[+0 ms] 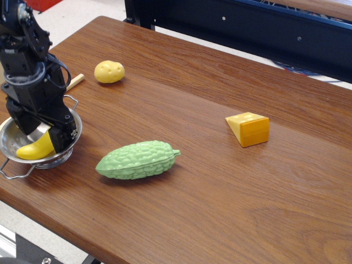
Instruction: Take banana out of colander
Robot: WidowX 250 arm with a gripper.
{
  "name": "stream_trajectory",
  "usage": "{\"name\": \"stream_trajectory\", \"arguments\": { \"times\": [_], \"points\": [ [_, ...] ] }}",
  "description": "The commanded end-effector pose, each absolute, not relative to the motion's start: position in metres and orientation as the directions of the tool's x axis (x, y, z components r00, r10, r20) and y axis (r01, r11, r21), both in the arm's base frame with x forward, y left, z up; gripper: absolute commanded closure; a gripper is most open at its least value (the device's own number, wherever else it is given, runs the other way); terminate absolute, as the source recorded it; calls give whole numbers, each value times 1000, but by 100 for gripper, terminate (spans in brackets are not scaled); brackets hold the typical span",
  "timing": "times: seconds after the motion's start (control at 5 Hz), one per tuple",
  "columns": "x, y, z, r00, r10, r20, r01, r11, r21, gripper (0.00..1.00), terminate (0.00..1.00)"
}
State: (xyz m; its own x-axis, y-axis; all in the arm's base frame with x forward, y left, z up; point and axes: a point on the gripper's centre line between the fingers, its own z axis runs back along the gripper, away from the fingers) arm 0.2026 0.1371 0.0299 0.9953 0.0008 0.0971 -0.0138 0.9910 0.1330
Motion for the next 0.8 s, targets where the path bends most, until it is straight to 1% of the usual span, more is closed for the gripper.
{"name": "stream_trajectory", "arguments": {
  "times": [0.0, 0.2, 0.4, 0.6],
  "points": [
    [215, 145, 31, 992, 22, 121, -42, 985, 167, 0, 0],
    [217, 147, 29, 992, 31, 122, -55, 977, 204, 100, 0],
    [220, 150, 38, 993, 39, 107, -61, 976, 209, 100, 0],
    [226, 151, 57, 993, 69, 100, -89, 975, 203, 100, 0]
  ]
}}
